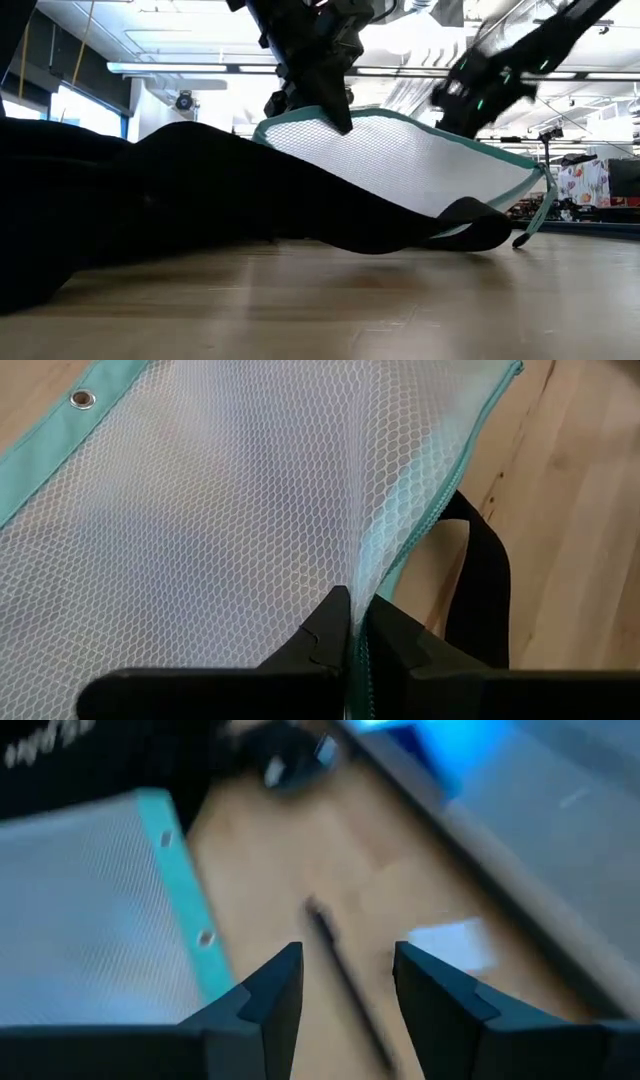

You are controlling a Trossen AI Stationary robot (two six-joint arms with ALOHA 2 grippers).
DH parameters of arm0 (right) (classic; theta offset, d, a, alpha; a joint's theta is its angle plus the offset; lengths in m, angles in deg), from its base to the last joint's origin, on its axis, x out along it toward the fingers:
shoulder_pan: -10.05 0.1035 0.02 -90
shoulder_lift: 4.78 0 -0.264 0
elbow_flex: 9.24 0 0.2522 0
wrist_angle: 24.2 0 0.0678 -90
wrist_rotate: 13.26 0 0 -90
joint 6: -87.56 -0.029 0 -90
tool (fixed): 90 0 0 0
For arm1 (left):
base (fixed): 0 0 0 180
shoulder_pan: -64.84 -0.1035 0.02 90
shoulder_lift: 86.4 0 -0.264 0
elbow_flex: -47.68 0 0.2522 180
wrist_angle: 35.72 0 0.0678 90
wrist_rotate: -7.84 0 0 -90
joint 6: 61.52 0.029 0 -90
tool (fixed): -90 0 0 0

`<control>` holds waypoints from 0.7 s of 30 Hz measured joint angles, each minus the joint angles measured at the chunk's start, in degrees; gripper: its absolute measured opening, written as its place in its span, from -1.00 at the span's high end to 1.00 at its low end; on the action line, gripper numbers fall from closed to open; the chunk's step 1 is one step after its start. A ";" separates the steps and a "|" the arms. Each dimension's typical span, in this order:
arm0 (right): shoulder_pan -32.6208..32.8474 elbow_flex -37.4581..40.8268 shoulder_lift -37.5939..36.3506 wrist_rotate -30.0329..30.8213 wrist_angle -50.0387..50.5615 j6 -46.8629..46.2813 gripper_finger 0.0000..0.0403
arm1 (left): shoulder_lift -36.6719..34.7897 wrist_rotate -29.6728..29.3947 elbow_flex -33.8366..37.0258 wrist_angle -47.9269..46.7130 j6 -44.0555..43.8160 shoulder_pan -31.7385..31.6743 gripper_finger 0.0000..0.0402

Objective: Unpack backpack
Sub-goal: Put the black pen into the transparent zip bag

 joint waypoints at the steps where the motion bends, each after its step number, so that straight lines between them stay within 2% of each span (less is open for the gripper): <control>1: 0.57 0.00 -3.59 1.79 0.51 -1.07 0.31 | 0.00 0.00 0.00 0.04 0.00 0.00 1.00; 4: 3.99 0.00 -12.49 7.02 1.04 -5.31 0.31 | 0.00 -0.15 0.00 0.09 0.68 0.00 1.00; 6: 7.72 1.34 -17.04 12.66 0.05 -7.32 0.31 | 0.00 -0.42 0.00 0.13 1.08 0.00 1.00; 10: 15.70 10.59 -24.57 26.42 -3.71 -15.26 0.31 | 0.00 -0.57 0.00 0.42 1.09 -0.02 1.00; 13: 20.74 19.30 -28.96 33.19 -11.81 -21.33 0.31 | 0.00 -0.59 0.00 0.46 1.07 -0.02 1.00; 15: 22.19 23.93 -30.01 33.74 -18.56 -22.82 0.31 | 0.00 -0.53 0.00 0.48 1.07 0.00 1.00; 17: 22.30 27.30 -29.58 29.90 -24.31 -20.97 0.31 | 0.00 -0.36 0.00 0.52 1.51 -0.02 1.00; 19: 22.27 29.85 -27.82 24.39 -27.50 -15.35 0.31 | 0.00 -0.29 0.00 0.54 1.92 -0.02 1.00; 21: 21.88 31.19 -24.92 22.40 -28.36 -9.03 0.31 | 0.00 0.02 0.00 0.55 2.12 -0.02 1.00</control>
